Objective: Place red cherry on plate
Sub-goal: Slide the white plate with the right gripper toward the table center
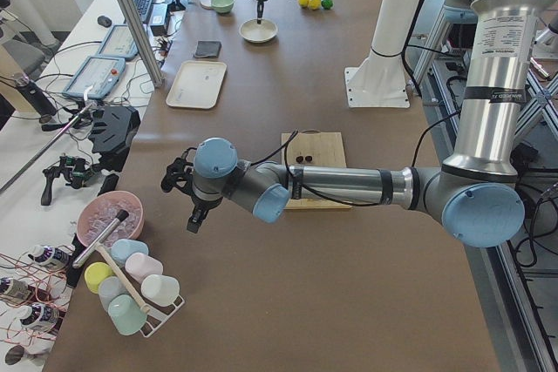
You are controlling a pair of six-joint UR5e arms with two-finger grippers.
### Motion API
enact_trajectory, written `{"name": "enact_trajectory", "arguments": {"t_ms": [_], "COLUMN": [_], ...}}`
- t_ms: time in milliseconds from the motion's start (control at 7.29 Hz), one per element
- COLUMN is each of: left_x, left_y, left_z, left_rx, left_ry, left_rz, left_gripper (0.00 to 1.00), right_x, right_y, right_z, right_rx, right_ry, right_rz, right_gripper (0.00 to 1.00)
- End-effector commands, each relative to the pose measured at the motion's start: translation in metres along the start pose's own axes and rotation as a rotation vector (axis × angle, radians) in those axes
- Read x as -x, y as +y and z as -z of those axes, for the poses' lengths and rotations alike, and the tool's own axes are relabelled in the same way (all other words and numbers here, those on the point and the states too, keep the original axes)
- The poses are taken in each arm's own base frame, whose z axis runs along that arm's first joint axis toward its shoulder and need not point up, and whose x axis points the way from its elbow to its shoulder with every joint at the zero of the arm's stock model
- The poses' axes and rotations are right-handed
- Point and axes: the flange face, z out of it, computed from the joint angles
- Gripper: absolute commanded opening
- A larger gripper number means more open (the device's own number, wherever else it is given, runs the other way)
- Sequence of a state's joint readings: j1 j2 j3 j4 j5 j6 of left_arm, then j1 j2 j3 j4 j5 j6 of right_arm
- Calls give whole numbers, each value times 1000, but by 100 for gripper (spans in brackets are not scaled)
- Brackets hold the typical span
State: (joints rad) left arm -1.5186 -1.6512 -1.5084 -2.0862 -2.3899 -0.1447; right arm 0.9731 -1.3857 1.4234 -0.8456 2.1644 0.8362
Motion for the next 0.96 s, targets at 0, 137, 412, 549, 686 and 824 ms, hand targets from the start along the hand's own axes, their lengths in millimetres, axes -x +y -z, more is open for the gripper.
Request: {"name": "enact_trajectory", "arguments": {"t_ms": [0, 137, 412, 549, 686, 824], "left_x": [-1, -1, 0, -1, -2, -3], "left_y": [0, 3, 6, 5, 6, 5], "left_z": [1, 1, 2, 2, 3, 4], "left_rx": [-1, 0, 0, -1, -3, -4], "left_ry": [2, 3, 5, 6, 6, 8], "left_rz": [-2, -1, -3, -4, -5, -6], "left_gripper": [98, 98, 98, 98, 98, 98], "right_x": [-16, -26, -28, -13, 26, 91], "right_y": [-12, -15, -27, -30, -47, -54], "right_z": [28, 49, 77, 90, 98, 93], "right_rx": [2, 15, 23, 26, 13, 21], "right_ry": [-47, -92, -159, -196, -230, -267], "right_rz": [-33, -53, -80, -76, -79, -125], "right_gripper": [0, 0, 0, 0, 0, 0]}}
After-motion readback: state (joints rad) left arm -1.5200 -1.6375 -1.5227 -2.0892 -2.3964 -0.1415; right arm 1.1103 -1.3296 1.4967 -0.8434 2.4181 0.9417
